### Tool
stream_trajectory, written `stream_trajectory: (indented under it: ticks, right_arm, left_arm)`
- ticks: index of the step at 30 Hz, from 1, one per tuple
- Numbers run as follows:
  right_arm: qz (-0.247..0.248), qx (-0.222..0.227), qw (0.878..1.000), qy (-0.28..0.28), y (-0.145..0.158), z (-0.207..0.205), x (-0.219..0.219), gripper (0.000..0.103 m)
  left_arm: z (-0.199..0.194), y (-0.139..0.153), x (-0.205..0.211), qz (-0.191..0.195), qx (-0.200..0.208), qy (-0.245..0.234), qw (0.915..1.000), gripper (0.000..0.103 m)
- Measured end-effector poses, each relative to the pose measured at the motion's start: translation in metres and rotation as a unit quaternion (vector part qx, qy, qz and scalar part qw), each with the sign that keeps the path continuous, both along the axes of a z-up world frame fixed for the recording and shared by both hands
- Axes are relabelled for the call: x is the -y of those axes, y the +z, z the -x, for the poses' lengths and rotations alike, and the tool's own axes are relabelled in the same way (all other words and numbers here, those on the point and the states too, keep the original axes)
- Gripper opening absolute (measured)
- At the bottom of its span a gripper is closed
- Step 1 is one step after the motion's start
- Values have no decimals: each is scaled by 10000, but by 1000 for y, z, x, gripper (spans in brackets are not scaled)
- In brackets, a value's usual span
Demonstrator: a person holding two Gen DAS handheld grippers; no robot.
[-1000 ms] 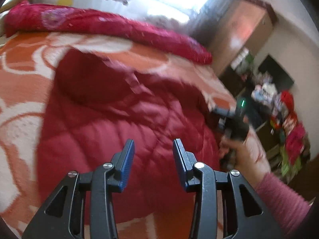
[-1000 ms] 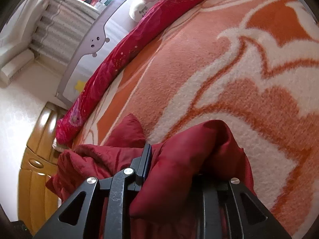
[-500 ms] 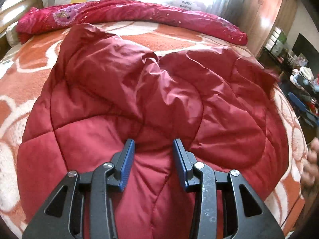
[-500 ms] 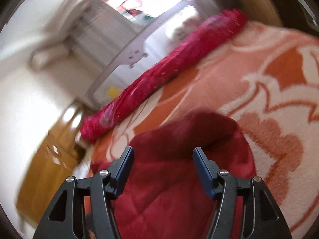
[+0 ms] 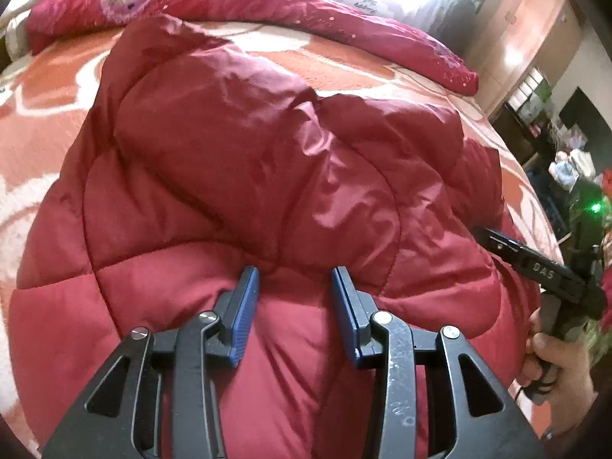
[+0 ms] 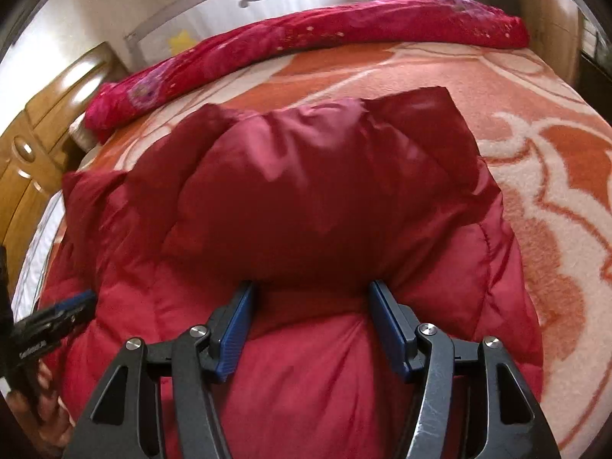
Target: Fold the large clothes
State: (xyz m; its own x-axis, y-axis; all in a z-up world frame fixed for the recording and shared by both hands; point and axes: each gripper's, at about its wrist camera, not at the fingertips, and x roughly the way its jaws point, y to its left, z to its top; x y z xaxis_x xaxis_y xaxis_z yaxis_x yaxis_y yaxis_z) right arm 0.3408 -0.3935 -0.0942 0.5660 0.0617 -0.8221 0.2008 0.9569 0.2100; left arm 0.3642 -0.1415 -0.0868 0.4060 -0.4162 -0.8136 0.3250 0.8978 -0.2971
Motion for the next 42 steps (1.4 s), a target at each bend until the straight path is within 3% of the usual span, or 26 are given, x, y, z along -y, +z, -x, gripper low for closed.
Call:
stream_trajectory:
  ticks: [11,17,21,24,30,35,38,40,42]
  right_arm:
    - [-133,67,9999,-80,-13,3,5,63]
    - [-205,20,9998,-53,-12,-1,7,63]
    - [-220,42,9997,-58,-14,-3,9,63]
    - [-207,47,9997,-73,-13,-3,8,63]
    - [-424,180,9987,-201,7,11,9,64]
    - [-641,422,9969,-171,30,42,10,64]
    - [-768,477,9959,-79,38,64,10,66]
    - [-821,514,9953,-67,42,76,13,70]
    - [-876,559,9946,-70,44,88,16,75]
  left_arm:
    - [-1,-7,3,-56,61,14,10000,38]
    - [8,5,-19,475,-109,56,9988,37]
    - [23,14,-36,468,4,161,9988,37]
    - [20,4,-38,364,-78,205,9991,26]
    - [3,-6,-41,374,-354,272,9983,19]
    - [4,-4,-38,258,-369,235,9987,19]
    - [8,1,-40,380,-403,241,9982,19]
    - [11,7,-41,518,-431,188,9976,24]
    - [16,13,-45,604,-398,103,9973,35]
